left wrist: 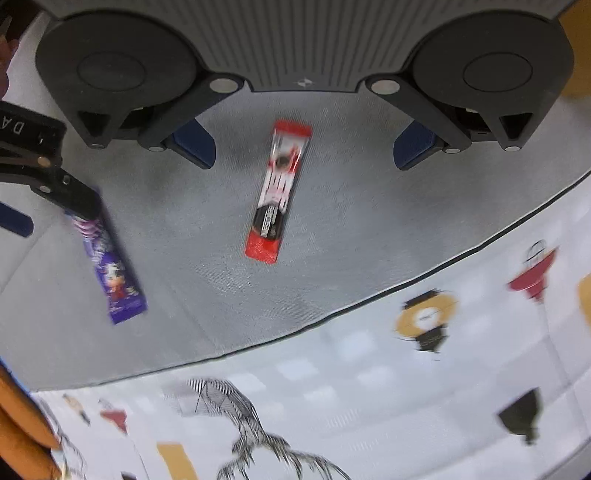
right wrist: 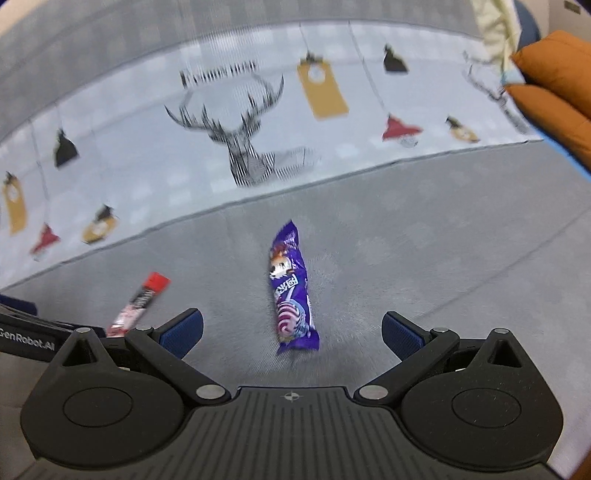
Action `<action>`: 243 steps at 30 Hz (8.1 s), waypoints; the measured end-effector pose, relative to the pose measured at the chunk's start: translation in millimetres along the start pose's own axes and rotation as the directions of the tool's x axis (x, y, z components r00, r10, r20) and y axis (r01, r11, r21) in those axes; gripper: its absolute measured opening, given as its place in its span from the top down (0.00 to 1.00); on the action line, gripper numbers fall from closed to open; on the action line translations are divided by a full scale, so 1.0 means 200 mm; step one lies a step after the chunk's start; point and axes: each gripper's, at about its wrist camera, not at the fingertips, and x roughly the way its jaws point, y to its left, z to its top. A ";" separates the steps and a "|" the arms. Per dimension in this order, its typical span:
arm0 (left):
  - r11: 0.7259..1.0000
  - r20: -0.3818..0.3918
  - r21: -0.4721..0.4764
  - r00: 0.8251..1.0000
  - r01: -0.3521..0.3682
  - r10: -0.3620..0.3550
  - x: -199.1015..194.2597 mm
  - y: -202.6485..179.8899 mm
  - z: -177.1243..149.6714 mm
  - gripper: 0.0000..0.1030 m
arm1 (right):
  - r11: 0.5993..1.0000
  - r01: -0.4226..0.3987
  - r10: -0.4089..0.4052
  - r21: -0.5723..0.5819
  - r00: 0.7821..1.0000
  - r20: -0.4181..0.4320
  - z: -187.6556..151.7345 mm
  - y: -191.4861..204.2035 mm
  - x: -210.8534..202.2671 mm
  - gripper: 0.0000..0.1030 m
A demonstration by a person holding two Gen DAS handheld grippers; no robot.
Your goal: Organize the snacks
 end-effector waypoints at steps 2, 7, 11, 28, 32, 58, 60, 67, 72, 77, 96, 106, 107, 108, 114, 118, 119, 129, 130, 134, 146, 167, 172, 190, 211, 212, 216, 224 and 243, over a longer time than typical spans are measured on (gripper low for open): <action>0.999 -0.019 0.009 0.999 -0.040 0.040 0.09 -0.01 0.03 0.00 | 1.000 0.001 -0.001 -0.009 1.000 -0.018 0.02 0.00 0.11 0.01; 0.997 -0.042 -0.074 0.999 -0.008 0.005 0.15 0.04 0.07 0.01 | 0.999 0.026 -0.029 -0.040 0.998 -0.060 0.02 -0.01 0.34 0.00; 0.999 0.026 -0.036 1.000 -0.006 0.007 0.09 0.01 0.06 0.48 | 0.996 0.047 -0.048 -0.071 0.999 -0.008 -0.03 -0.01 0.38 0.00; 0.997 0.132 -0.047 0.990 0.064 -0.057 -0.54 -0.03 -0.24 0.90 | 0.997 -0.046 0.051 -0.063 0.996 0.080 -0.07 0.09 -0.17 0.77; 0.993 0.133 -0.075 0.988 0.093 -0.083 -0.77 0.00 -0.45 0.90 | 0.993 -0.107 0.112 -0.039 0.984 0.135 -0.12 0.15 -0.48 0.77; 0.968 0.252 -0.251 0.964 -0.018 0.083 -1.81 0.71 -1.83 0.90 | 0.858 -0.411 0.452 -0.308 0.889 0.076 -0.83 1.00 -1.76 0.77; 0.959 0.252 -0.282 0.961 -0.037 0.111 -1.84 0.77 -1.92 0.90 | 0.834 -0.436 0.479 -0.338 0.876 0.051 -0.88 1.09 -1.80 0.77; 0.929 0.248 -0.367 0.957 -0.053 0.152 -1.91 0.91 -2.14 0.90 | 0.772 -0.481 0.512 -0.415 0.858 -0.042 -1.03 1.30 -1.88 0.77; 0.919 0.260 -0.393 0.954 -0.037 0.149 -1.93 0.93 -2.21 0.90 | 0.757 -0.475 0.514 -0.449 0.857 -0.041 -1.06 1.34 -1.93 0.77; 0.916 0.277 -0.401 0.949 -0.027 0.149 -1.95 0.91 -2.24 0.90 | 0.739 -0.474 0.518 -0.479 0.854 -0.045 -1.08 1.38 -1.95 0.77; 0.907 0.255 -0.420 0.956 -0.026 0.145 -1.91 0.96 -2.21 0.90 | 0.721 -0.479 0.513 -0.501 0.855 -0.078 -1.09 1.41 -1.92 0.77; 0.905 0.235 -0.424 0.962 -0.029 0.141 -1.85 1.01 -2.15 0.90 | 0.719 -0.484 0.501 -0.499 0.858 -0.111 -1.08 1.44 -1.86 0.77; 0.905 0.233 -0.424 0.962 -0.031 0.141 -1.84 1.02 -2.14 0.90 | 0.719 -0.484 0.500 -0.500 0.859 -0.113 -1.08 1.45 -1.85 0.77; 0.905 0.230 -0.424 0.963 -0.033 0.142 -1.84 1.03 -2.13 0.90 | 0.719 -0.483 0.498 -0.499 0.859 -0.114 -1.08 1.45 -1.84 0.77; 0.903 0.217 -0.427 0.965 -0.043 0.148 -1.80 1.08 -2.08 0.90 | 0.727 -0.488 0.495 -0.483 0.860 -0.123 -1.04 1.48 -1.78 0.77; 0.903 0.209 -0.427 0.965 -0.053 0.156 -1.76 1.12 -2.02 0.90 | 0.731 -0.496 0.499 -0.470 0.857 -0.129 -1.00 1.51 -1.72 0.77; 0.902 0.207 -0.428 0.966 -0.054 0.157 -1.75 1.13 -2.01 0.90 | 0.733 -0.499 0.502 -0.463 0.856 -0.128 -0.99 1.52 -1.71 0.77; 0.898 0.192 -0.435 0.968 -0.065 0.163 -1.64 1.25 -1.84 0.90 | 0.752 -0.505 0.503 -0.424 0.855 -0.127 -0.86 1.63 -1.54 0.77; 0.898 0.190 -0.434 0.968 -0.067 0.165 -1.63 1.26 -1.82 0.90 | 0.754 -0.504 0.502 -0.421 0.856 -0.126 -0.85 1.64 -1.52 0.77; 0.895 0.181 -0.439 0.969 -0.073 0.168 -1.56 1.32 -1.75 0.90 | 0.761 -0.499 0.497 -0.414 0.859 -0.122 -0.80 1.69 -1.44 0.77; 0.885 0.118 -0.455 0.978 -0.098 0.170 -1.31 1.49 -1.59 0.90 | 0.788 -0.478 0.461 -0.388 0.876 -0.144 -0.71 1.81 -1.16 0.77; 0.869 0.010 -0.461 0.978 -0.180 0.208 -0.94 1.65 -1.44 0.66 | 0.805 -0.443 0.400 -0.395 0.897 -0.190 -0.68 1.99 -0.82 0.76; 0.844 0.010 -0.488 0.965 -0.223 0.261 -0.97 1.66 -1.46 0.01 | 0.831 -0.431 0.392 -0.351 0.902 -0.179 -0.63 2.01 -0.78 0.41; 0.859 0.037 -0.431 0.946 -0.277 0.323 -1.47 1.32 -1.92 0.00 | 0.818 -0.429 0.409 -0.384 0.902 -0.136 -0.85 1.75 -1.36 0.03; 0.800 0.123 -0.532 0.910 -0.276 0.396 -1.84 1.07 -2.26 0.00 | 0.770 -0.397 0.457 -0.499 0.889 -0.001 -1.09 1.60 -1.88 0.00; 0.795 0.129 -0.538 0.904 -0.281 0.407 -1.85 1.06 -2.27 0.00 | 0.770 -0.395 0.459 -0.500 0.888 0.005 -1.09 1.59 -1.89 0.00; 0.795 0.149 -0.540 0.898 -0.276 0.413 -1.88 1.04 -2.30 0.00 | 0.770 -0.390 0.460 -0.504 0.888 0.017 -1.11 1.58 -1.92 0.00; 0.803 0.120 -0.508 0.897 -0.312 0.425 -1.85 1.01 -2.33 0.00 | 0.770 -0.395 0.459 -0.501 0.889 0.005 -1.14 1.57 -1.94 0.00; 0.801 0.081 -0.505 0.906 -0.322 0.416 -1.75 1.02 -2.29 0.00 | 0.809 -0.366 0.362 -0.460 0.927 -0.100 -1.12 1.58 -1.77 0.00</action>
